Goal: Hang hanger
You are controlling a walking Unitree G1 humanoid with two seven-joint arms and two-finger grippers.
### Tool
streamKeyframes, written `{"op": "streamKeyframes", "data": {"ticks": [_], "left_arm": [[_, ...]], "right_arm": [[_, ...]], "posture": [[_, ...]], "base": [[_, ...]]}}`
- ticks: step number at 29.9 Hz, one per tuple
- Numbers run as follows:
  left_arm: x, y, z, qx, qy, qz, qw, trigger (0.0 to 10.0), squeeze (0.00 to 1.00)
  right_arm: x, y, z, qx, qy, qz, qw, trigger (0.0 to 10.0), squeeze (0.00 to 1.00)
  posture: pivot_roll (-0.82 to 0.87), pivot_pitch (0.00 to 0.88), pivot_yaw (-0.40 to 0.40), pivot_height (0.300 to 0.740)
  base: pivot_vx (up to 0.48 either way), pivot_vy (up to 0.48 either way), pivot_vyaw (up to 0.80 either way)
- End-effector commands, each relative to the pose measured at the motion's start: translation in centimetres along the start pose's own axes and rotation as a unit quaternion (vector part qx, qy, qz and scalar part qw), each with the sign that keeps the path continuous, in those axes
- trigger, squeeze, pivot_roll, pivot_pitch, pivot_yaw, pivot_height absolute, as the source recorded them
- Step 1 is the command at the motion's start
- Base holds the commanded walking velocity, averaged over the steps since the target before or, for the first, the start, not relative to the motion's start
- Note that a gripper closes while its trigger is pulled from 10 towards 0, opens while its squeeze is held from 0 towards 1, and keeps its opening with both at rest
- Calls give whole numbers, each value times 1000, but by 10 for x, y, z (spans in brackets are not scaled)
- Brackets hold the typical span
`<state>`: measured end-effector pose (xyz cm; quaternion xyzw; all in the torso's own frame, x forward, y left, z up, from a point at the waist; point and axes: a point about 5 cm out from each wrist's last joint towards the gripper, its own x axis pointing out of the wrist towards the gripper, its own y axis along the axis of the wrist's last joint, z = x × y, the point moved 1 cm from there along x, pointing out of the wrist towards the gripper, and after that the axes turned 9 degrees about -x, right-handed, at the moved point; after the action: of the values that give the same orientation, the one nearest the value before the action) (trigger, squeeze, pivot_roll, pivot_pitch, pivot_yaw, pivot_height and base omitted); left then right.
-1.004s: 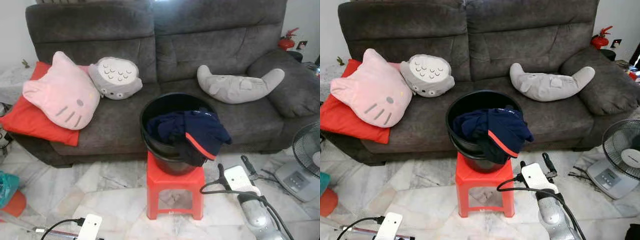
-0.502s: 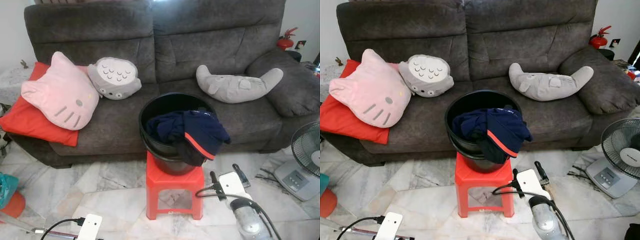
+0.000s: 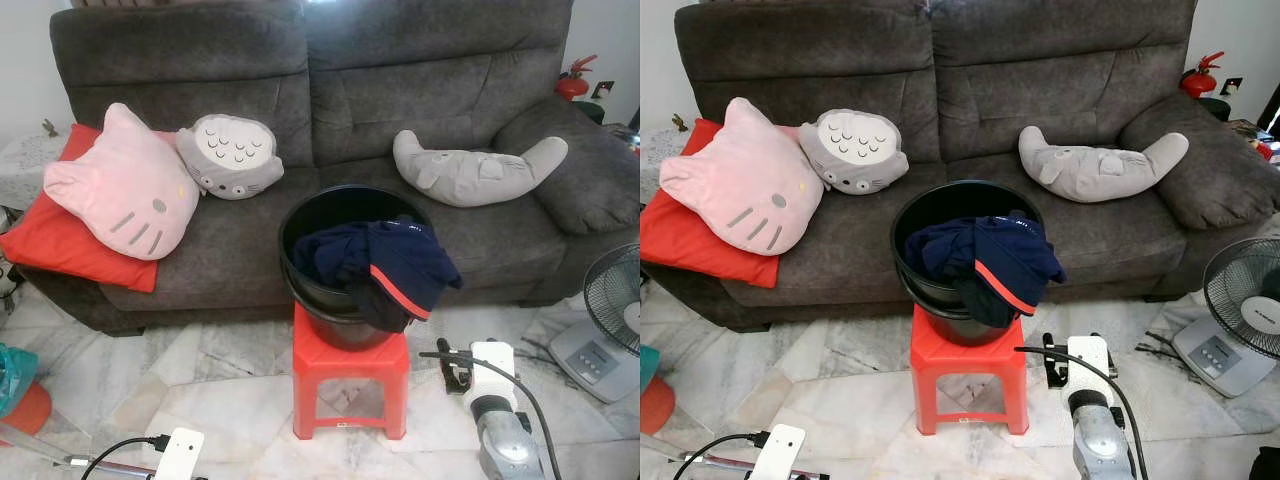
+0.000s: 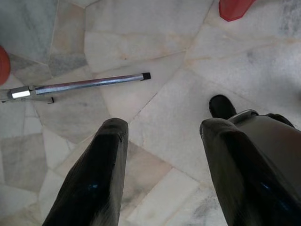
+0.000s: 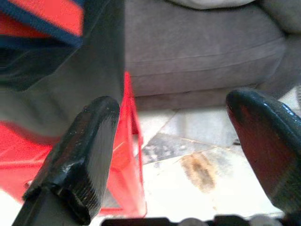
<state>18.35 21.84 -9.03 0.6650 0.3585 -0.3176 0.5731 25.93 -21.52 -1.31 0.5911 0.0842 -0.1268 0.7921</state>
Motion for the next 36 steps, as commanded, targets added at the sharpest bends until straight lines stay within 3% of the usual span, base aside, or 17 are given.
{"op": "streamKeyframes", "data": {"ticks": [1, 19, 36], "left_arm": [[-1, -2, -5, 7, 11, -4, 1000, 10000, 0], [-1, -1, -7, 9, 15, -1, 1000, 10000, 0], [-1, -1, -8, 15, 14, -1, 1000, 10000, 0]], "right_arm": [[1, 1, -5, 5, 18, 2, 1000, 10000, 0], [21, 27, 4, -10, 26, 31, 999, 10000, 0], [21, 27, -10, -22, 87, 29, 996, 10000, 0]], "posture": [[-184, 0, 82, 740], [-175, 0, 82, 740], [-175, 0, 84, 740]], "base": [[0, 0, 0], [0, 0, 0], [0, 0, 0]]}}
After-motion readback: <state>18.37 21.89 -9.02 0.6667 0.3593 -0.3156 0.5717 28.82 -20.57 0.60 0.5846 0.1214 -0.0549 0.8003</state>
